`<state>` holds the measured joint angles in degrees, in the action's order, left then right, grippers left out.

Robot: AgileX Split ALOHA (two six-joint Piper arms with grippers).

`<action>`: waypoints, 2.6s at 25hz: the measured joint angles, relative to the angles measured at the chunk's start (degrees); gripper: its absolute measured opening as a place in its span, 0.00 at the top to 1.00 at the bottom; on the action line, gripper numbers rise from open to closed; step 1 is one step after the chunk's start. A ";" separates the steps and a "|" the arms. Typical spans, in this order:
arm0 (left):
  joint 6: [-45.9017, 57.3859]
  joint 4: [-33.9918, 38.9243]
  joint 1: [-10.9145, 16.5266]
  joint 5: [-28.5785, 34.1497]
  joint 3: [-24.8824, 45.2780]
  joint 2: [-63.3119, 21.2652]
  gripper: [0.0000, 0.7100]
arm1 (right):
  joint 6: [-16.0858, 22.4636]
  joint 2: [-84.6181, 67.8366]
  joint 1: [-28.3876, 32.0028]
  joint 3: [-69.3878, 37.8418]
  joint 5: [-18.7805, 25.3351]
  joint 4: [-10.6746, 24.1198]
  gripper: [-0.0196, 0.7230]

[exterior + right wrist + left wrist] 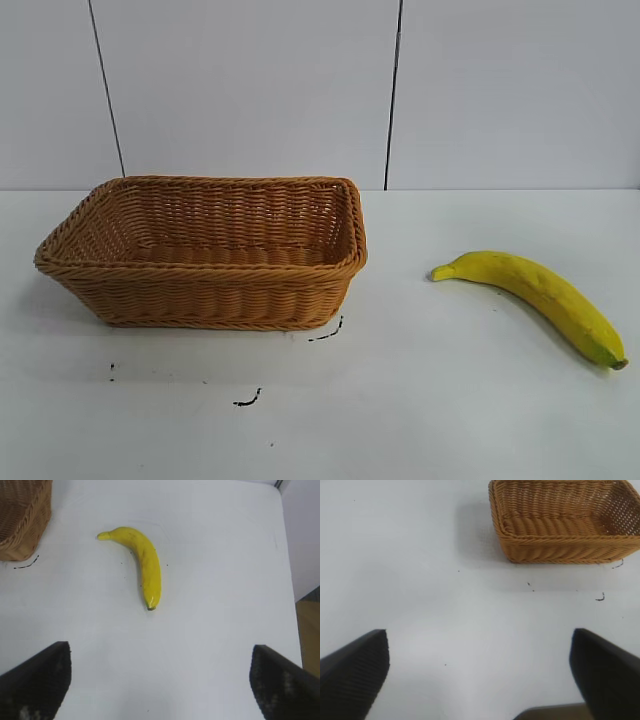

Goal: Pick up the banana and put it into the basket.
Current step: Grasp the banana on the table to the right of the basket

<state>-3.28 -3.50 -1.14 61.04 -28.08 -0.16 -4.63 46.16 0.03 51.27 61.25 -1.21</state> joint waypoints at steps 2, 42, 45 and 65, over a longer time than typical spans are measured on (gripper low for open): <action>0.00 0.00 0.00 0.00 0.00 0.00 0.02 | -0.11 7.72 0.00 3.56 1.21 0.00 0.04; 0.00 0.00 0.00 0.00 0.00 0.00 0.02 | -21.49 73.14 -2.18 20.58 -28.87 -5.61 0.04; 0.00 0.00 0.00 0.00 0.00 0.00 0.02 | -21.03 74.43 -2.18 20.58 -28.93 -5.67 0.04; 0.00 0.00 0.00 0.00 0.00 0.00 0.02 | -17.39 71.34 -2.18 30.46 -10.63 -5.13 0.55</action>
<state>-3.28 -3.50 -1.14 61.04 -28.08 -0.16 -22.02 117.50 -2.14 81.72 50.62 -6.34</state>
